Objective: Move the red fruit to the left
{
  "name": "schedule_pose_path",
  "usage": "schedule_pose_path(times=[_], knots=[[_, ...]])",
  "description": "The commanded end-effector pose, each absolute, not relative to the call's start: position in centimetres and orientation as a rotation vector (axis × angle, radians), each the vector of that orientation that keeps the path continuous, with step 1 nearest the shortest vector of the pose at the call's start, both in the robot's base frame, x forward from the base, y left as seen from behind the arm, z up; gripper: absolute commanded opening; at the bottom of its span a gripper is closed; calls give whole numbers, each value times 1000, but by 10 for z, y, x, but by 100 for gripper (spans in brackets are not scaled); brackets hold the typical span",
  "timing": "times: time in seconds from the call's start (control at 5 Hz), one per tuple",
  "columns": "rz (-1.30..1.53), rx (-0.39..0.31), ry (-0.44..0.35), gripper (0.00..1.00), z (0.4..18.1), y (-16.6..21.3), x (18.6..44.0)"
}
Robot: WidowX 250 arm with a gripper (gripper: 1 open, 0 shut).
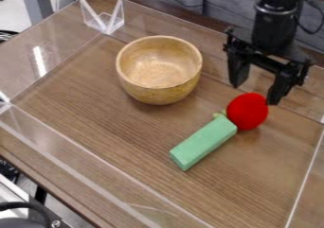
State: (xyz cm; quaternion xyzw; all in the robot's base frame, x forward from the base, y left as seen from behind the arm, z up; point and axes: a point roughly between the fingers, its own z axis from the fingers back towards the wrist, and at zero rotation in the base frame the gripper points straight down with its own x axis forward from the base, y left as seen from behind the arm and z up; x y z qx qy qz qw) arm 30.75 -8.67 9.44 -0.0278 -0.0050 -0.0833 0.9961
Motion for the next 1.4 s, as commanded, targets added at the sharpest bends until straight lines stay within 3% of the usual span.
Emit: schedule_pose_path(times=[0.0,0.4,0.6,0.8,1.0,1.2], knots=[[-123,-59,-21,100,97,-80,307],[-142,-55,11,100,78,-93,310],[-117,-59,-19,0,104,-84,312],[-88,-64,-62,0,138,-67,313],[-17,-77,-117,0,161,-46,310],[-5,-69,-95,100,130,-57,308]])
